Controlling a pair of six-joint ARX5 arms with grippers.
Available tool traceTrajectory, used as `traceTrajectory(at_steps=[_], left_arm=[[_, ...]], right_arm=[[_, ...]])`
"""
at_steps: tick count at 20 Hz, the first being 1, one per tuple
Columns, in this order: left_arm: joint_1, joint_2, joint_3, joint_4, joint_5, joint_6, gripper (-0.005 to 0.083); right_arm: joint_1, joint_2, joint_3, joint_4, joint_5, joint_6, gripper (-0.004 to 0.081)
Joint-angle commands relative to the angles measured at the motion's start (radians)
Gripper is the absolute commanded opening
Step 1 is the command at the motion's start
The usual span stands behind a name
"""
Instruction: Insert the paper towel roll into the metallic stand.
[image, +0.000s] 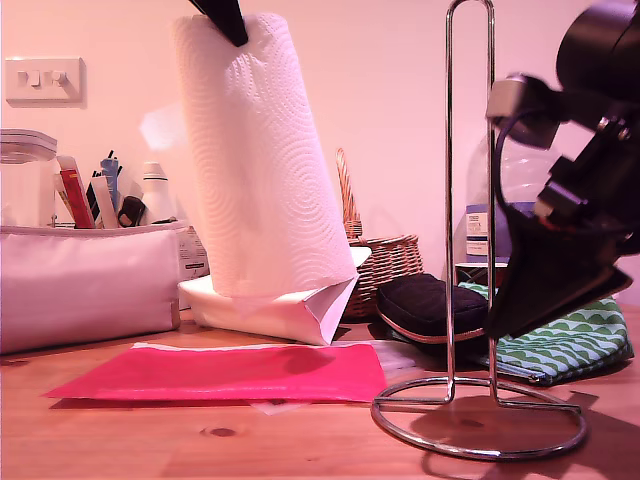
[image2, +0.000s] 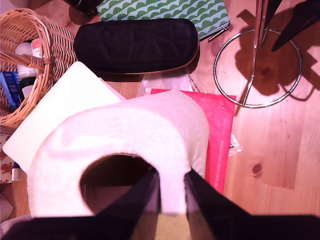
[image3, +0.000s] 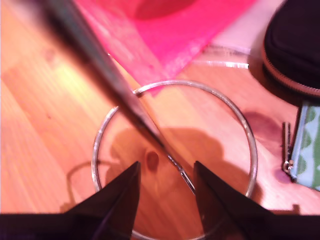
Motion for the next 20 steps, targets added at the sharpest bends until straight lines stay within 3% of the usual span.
traceTrajectory(at_steps=[1, 6, 11, 15, 20], left_arm=[[-0.003, 0.001, -0.003, 0.012, 0.004, -0.003, -0.0024], [-0.003, 0.001, -0.003, 0.016, 0.004, -0.003, -0.0024], [-0.003, 0.001, -0.003, 0.024, 0.005, -0.003, -0.0024], [-0.003, 0.001, -0.003, 0.023, 0.005, -0.003, -0.0024], [-0.003, 0.001, -0.003, 0.023, 0.005, -0.003, -0.0024]], right_arm=[[0.0, 0.012, -0.002, 0.033, -0.013, 0.006, 0.0278], [0.0, 0.024, -0.002, 0.115, -0.03, 0.037, 0.0278], [0.021, 0.034, -0.002, 0.11, -0.037, 0.039, 0.0274], [0.021, 0.034, -0.002, 0.079, -0.045, 0.044, 0.0212], [0.022, 0.033, -0.002, 0.088, -0.108, 0.066, 0.0068]])
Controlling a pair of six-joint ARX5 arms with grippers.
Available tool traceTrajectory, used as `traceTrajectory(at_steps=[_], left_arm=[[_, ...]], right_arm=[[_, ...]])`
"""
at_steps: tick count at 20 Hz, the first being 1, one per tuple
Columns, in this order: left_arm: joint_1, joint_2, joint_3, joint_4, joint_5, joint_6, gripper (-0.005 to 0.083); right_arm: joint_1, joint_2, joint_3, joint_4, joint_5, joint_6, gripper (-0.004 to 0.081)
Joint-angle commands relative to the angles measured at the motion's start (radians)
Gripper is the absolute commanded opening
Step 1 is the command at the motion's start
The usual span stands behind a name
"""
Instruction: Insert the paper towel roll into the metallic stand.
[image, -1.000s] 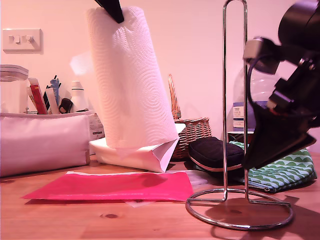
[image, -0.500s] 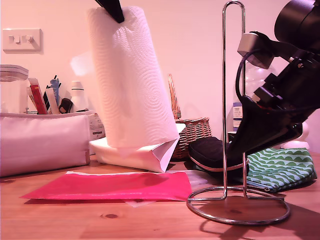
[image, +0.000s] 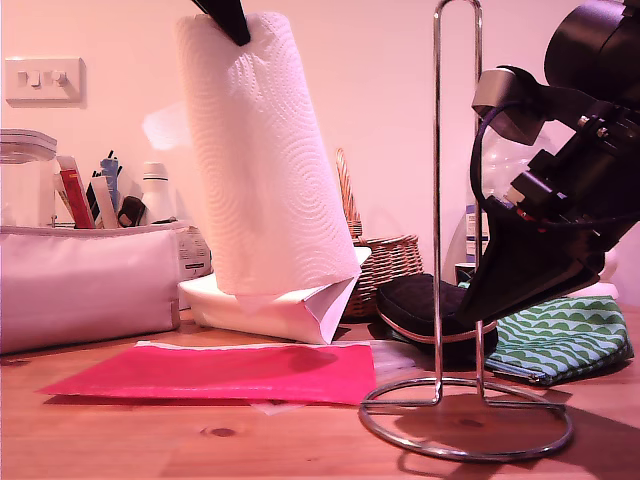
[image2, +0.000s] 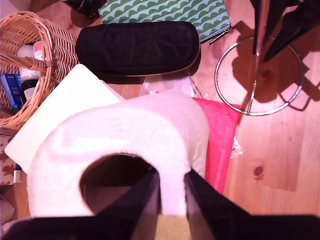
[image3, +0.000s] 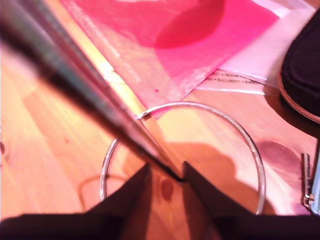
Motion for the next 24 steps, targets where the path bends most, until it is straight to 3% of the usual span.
traceTrajectory(at_steps=[1, 10, 18, 24], left_arm=[[-0.003, 0.001, -0.003, 0.013, 0.002, -0.004, -0.0024], [-0.003, 0.001, -0.003, 0.013, 0.001, -0.003, -0.0024], [-0.003, -0.006, 0.006, -0.001, -0.002, -0.003, -0.0024], [-0.003, -0.01, 0.008, -0.019, -0.009, -0.014, -0.0024]], right_arm=[[0.007, 0.015, -0.002, 0.011, -0.044, 0.018, 0.0046], [0.096, 0.015, -0.002, 0.057, -0.07, 0.032, -0.0011], [0.193, 0.022, -0.002, 0.216, 0.121, 0.057, -0.0011], [0.256, 0.066, -0.002, 0.256, 0.162, 0.057, -0.0011]])
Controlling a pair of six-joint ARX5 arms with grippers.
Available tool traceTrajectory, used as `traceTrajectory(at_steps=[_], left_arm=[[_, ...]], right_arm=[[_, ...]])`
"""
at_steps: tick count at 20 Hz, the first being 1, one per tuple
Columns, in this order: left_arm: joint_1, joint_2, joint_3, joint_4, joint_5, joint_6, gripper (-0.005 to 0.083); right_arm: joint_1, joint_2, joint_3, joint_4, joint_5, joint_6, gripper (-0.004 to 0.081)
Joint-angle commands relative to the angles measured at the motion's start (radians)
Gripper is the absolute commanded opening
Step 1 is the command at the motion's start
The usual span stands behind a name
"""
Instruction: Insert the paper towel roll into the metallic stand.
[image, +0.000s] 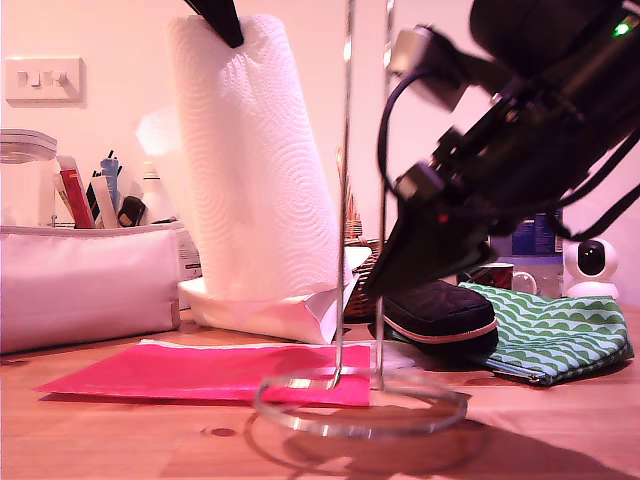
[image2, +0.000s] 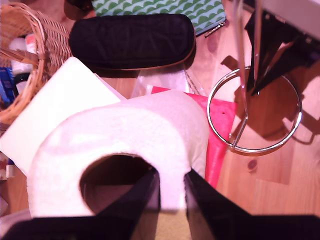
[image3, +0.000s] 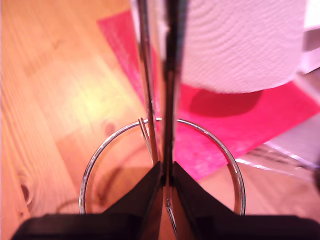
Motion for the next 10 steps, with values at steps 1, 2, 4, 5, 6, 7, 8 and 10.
traceTrajectory(at_steps=[1, 2, 4, 5, 6, 7, 8, 10], left_arm=[[-0.003, -0.011, 0.008, 0.006, -0.007, -0.008, -0.0024], [-0.003, -0.011, 0.008, 0.0, -0.011, -0.008, -0.0024], [-0.003, -0.013, 0.008, -0.021, -0.034, -0.008, -0.0024], [-0.003, -0.018, 0.008, -0.029, -0.051, -0.016, -0.0024], [-0.002, -0.021, 0.008, -0.032, -0.056, -0.017, -0.0024], [-0.002, -0.027, 0.008, -0.032, -0.062, -0.02, -0.0024], [-0.002, -0.034, 0.009, -0.032, -0.07, -0.02, -0.0024], [-0.002, -0.045, 0.01, -0.03, -0.088, -0.019, -0.0024]], right_arm=[[0.027, 0.037, -0.003, 0.032, 0.009, 0.003, -0.0011], [0.039, 0.061, -0.003, 0.048, 0.009, 0.004, -0.0011], [0.065, 0.112, -0.003, 0.094, 0.009, 0.021, -0.0011], [0.074, 0.131, -0.003, 0.115, 0.009, 0.034, -0.0011], [0.082, 0.142, -0.003, 0.131, 0.009, 0.041, -0.0011], [0.09, 0.146, -0.003, 0.143, 0.006, 0.049, -0.0011], [0.099, 0.146, -0.003, 0.148, 0.004, 0.051, -0.0011], [0.113, 0.143, -0.002, 0.154, -0.01, 0.06, -0.0011]])
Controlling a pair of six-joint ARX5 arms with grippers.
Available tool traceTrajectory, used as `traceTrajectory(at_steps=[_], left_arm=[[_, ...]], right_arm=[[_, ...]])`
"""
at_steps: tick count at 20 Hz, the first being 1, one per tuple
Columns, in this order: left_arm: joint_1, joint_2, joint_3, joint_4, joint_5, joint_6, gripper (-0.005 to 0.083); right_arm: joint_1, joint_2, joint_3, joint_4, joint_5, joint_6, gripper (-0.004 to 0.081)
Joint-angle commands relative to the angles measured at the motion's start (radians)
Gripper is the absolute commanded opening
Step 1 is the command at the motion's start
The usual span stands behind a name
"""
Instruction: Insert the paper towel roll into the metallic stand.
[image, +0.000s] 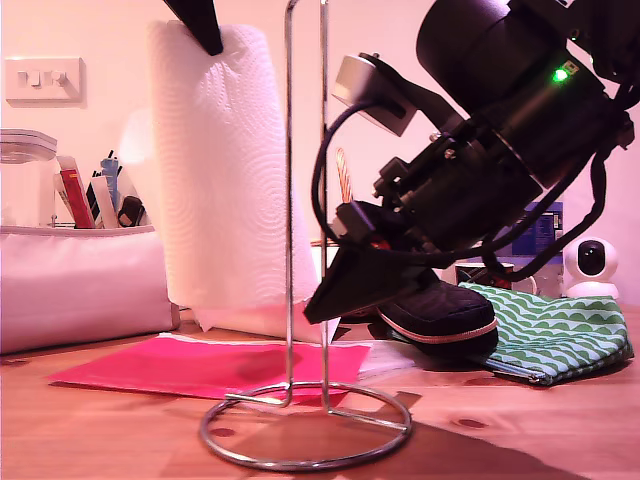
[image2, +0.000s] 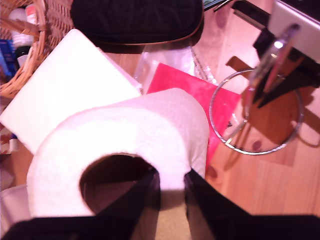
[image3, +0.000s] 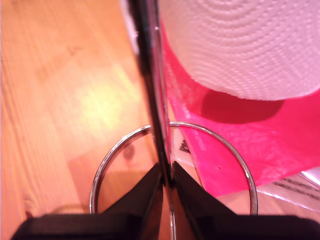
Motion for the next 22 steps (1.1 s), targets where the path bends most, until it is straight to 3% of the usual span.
traceTrajectory(at_steps=[1, 5, 10, 13, 16, 19, 22], left_arm=[[-0.002, -0.042, 0.01, 0.008, -0.008, -0.003, -0.0024], [-0.002, -0.043, 0.028, 0.003, -0.02, -0.007, -0.0024], [-0.002, -0.043, 0.036, -0.006, -0.02, -0.008, -0.0024], [-0.002, -0.043, 0.037, -0.007, -0.042, -0.008, -0.0024], [-0.002, -0.043, 0.037, -0.007, -0.072, -0.008, -0.0024], [-0.002, -0.043, 0.042, -0.007, -0.072, -0.008, -0.0024], [-0.002, -0.052, 0.042, -0.011, -0.071, -0.007, -0.0024]], right_arm=[[0.024, 0.023, -0.011, -0.003, -0.033, 0.03, -0.0011], [0.055, 0.023, -0.011, 0.022, -0.064, 0.055, -0.0011], [0.055, 0.023, -0.011, 0.005, -0.025, 0.054, -0.001], [0.057, 0.023, -0.011, -0.005, -0.001, 0.042, 0.0096], [0.067, 0.023, -0.011, -0.009, 0.0, 0.043, 0.013], [0.067, 0.022, -0.011, 0.002, -0.005, 0.048, 0.0254], [0.068, -0.001, -0.011, -0.001, -0.032, 0.071, 0.0266]])
